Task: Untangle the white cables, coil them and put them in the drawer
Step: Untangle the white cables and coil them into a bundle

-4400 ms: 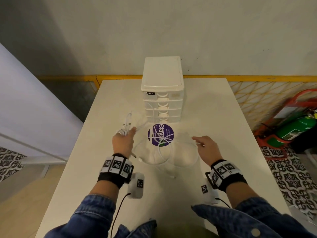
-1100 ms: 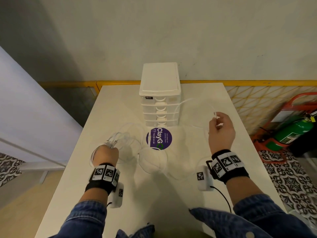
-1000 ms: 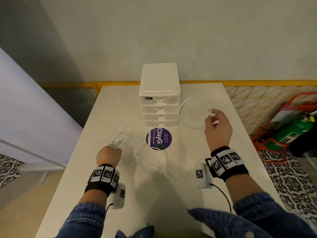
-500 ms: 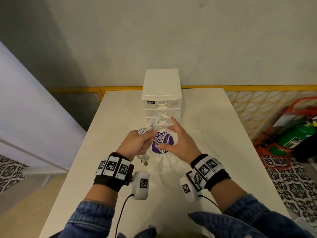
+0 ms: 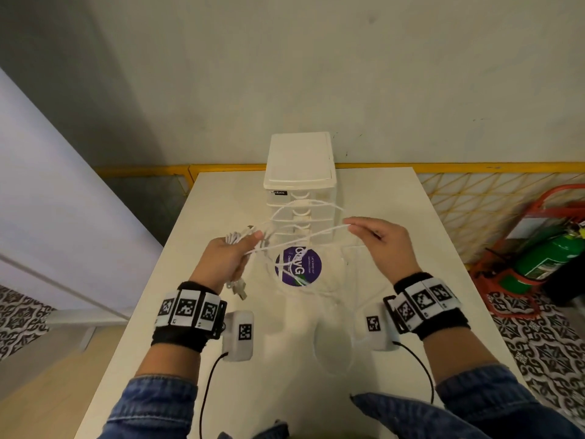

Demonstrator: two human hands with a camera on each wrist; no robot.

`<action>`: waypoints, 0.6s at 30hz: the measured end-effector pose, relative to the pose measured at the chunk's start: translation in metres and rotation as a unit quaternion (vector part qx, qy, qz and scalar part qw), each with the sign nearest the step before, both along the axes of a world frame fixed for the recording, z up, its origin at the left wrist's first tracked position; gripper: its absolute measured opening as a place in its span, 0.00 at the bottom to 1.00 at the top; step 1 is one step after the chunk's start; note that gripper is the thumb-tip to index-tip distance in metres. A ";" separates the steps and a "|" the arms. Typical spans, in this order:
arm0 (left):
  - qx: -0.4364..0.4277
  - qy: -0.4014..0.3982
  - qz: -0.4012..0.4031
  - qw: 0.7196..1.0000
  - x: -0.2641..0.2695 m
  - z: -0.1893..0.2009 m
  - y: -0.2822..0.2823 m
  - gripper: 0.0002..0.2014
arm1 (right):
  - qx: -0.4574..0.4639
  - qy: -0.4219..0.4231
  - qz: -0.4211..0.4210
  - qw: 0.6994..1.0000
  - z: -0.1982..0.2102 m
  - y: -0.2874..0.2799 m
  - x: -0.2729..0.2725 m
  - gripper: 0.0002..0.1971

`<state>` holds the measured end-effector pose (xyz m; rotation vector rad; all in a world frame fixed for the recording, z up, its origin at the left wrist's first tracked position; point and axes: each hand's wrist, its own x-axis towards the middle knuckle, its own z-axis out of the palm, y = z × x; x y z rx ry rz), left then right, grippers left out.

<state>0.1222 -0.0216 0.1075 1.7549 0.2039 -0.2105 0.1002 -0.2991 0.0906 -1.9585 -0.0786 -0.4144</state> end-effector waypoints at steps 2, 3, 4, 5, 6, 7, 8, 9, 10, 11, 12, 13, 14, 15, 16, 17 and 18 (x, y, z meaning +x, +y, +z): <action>0.003 0.000 0.026 1.000 0.002 0.000 0.006 0.22 | -0.069 0.023 -0.047 0.996 -0.007 -0.012 0.004 0.08; 0.002 0.000 0.021 1.000 0.002 0.001 0.006 0.22 | -0.130 0.033 -0.062 0.989 -0.012 -0.013 0.005 0.09; 0.000 0.000 0.007 1.000 0.000 0.002 0.004 0.22 | -0.177 0.026 -0.072 0.981 -0.015 -0.011 0.005 0.10; -0.002 -0.001 -0.014 1.000 -0.002 0.004 -0.001 0.22 | -0.192 -0.007 -0.079 0.978 -0.016 -0.005 0.005 0.12; 0.000 -0.003 -0.037 0.999 -0.005 0.005 -0.007 0.22 | -0.181 -0.057 -0.081 0.978 -0.012 0.004 0.003 0.14; 0.007 -0.006 -0.060 0.998 -0.008 0.005 -0.013 0.21 | -0.163 -0.112 -0.077 0.977 -0.006 0.014 0.001 0.14; 0.014 -0.008 -0.081 0.997 -0.010 0.005 -0.019 0.20 | -0.151 -0.155 -0.063 0.974 0.001 0.024 0.000 0.13; 0.018 -0.010 -0.101 0.995 -0.012 0.005 -0.024 0.19 | -0.145 -0.173 -0.041 0.973 0.008 0.035 -0.001 0.12; 0.016 -0.011 -0.118 0.993 -0.014 0.004 -0.029 0.18 | -0.144 -0.159 -0.016 0.976 0.011 0.043 -0.001 0.11; 0.010 -0.014 -0.128 0.992 -0.015 0.004 -0.032 0.17 | -0.144 -0.116 0.003 0.983 0.013 0.050 -0.001 0.13; 0.003 -0.017 -0.133 0.991 -0.016 0.004 -0.034 0.18 | -0.145 -0.055 0.015 0.988 0.012 0.055 0.000 0.16; -0.007 -0.021 -0.132 0.991 -0.017 0.004 -0.036 0.19 | -0.157 0.004 0.025 0.987 0.009 0.058 0.001 0.22; -0.019 -0.025 -0.124 0.992 -0.017 0.005 -0.036 0.20 | -0.178 0.049 0.041 0.982 0.004 0.059 0.003 0.26; -0.030 -0.029 -0.108 0.993 -0.017 0.008 -0.035 0.19 | -0.194 0.077 0.058 0.976 -0.001 0.059 0.003 0.28; -0.037 -0.031 -0.083 0.995 -0.016 0.009 -0.034 0.17 | -0.194 0.090 0.068 0.975 -0.005 0.058 0.002 0.27; -0.036 -0.031 -0.051 0.998 -0.013 0.010 -0.031 0.18 | -0.174 0.094 0.068 0.978 -0.008 0.054 0.003 0.23; -0.027 -0.031 -0.020 0.999 -0.009 0.009 -0.027 0.19 | -0.133 0.095 0.063 0.985 -0.009 0.050 0.003 0.18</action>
